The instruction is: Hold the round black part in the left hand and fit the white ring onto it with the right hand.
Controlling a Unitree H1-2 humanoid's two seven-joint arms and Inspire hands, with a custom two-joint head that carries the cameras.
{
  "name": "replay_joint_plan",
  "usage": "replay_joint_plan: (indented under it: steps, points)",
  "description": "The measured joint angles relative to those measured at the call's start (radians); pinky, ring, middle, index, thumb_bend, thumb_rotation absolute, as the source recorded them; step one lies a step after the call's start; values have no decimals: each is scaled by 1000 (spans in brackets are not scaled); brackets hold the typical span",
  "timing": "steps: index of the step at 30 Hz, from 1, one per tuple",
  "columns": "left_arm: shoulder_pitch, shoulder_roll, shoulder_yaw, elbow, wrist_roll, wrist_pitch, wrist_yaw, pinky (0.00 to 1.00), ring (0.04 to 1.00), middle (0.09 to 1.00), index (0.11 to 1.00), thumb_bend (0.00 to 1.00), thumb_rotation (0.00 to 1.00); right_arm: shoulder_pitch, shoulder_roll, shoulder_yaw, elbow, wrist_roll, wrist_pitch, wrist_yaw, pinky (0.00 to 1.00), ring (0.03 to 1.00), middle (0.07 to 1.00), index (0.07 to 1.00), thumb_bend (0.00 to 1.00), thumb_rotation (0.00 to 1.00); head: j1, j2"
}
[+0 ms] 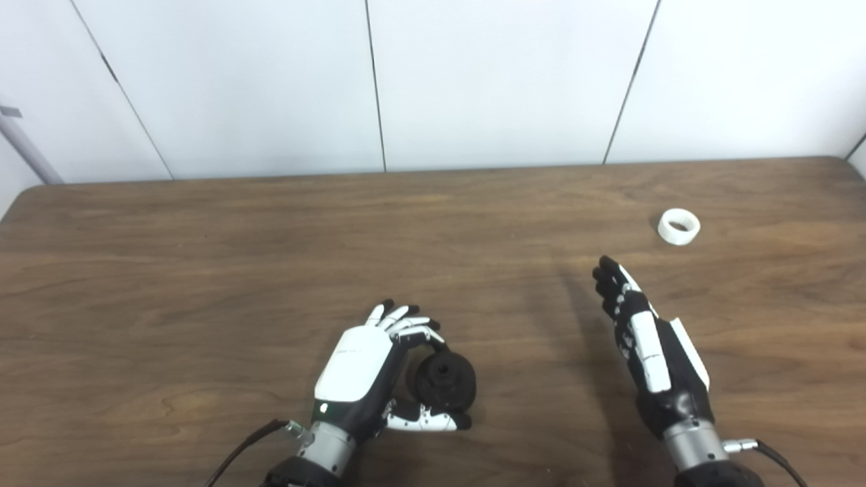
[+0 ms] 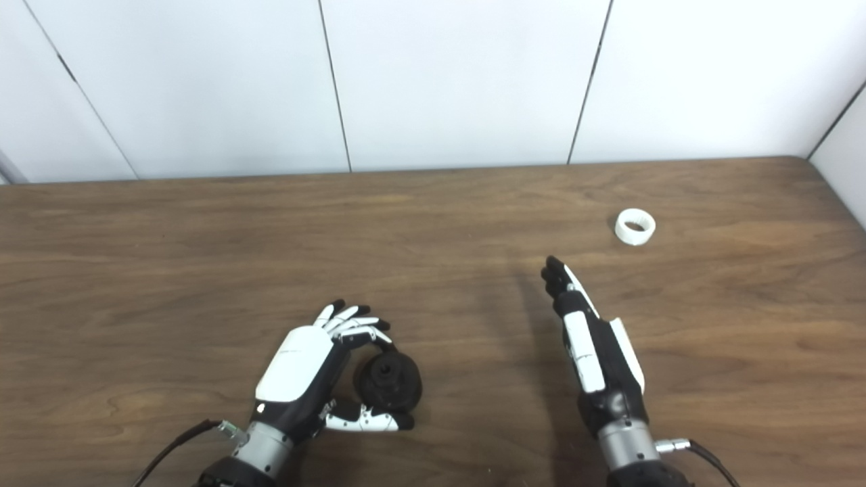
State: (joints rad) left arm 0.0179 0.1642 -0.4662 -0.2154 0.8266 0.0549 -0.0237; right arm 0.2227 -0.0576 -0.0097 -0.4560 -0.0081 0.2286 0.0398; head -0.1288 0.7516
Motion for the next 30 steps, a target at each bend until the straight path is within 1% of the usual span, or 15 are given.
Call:
replay_joint_plan:
  steps: [3,8,10,12,15,19,22,26,28,30]
  points:
    - [0,-2,-3,5,11,-13,5,1000,907,794,485,519,61,0,0,0,-17,0,12,-3,1000,966,948,930,649,1000,-8,9]
    - [-4,-3,-6,26,32,-42,26,1000,914,797,485,519,62,0,0,0,-31,-1,36,-8,1000,964,946,928,641,1000,-12,14]
    - [-8,-4,-7,36,37,-49,32,1000,921,800,485,519,61,0,0,1,-34,-1,39,-8,1000,971,948,928,637,1000,-23,23]
    - [-12,-4,-8,42,42,-57,36,1000,920,798,485,521,60,0,0,1,-43,0,41,-10,1000,971,951,930,599,1000,-29,25]
    - [-21,-4,-8,58,48,-68,45,1000,914,799,484,522,59,0,0,1,-61,0,44,-14,1000,972,945,932,573,1000,-35,28]
    - [-31,-7,-8,75,48,-76,50,1000,912,799,484,523,59,0,0,-4,-95,-5,80,-32,1000,962,949,931,556,1000,-51,32]
    - [-32,-10,-8,78,47,-76,50,1000,911,795,484,523,59,0,-1,-19,-119,-4,92,-42,1000,958,954,932,577,1000,-51,32]
    - [-34,-12,-7,83,46,-75,45,1000,917,801,484,523,61,2,-6,-53,-131,0,95,-46,991,945,947,935,549,1000,-51,32]
    - [-35,-12,-7,83,46,-74,43,1000,916,801,484,523,60,2,-9,-65,-135,-3,95,-46,977,934,939,934,542,980,-51,32]
    - [-35,-12,-6,84,43,-73,42,1000,916,800,484,524,58,2,-13,-79,-141,-14,96,-45,972,956,956,946,548,952,-51,32]
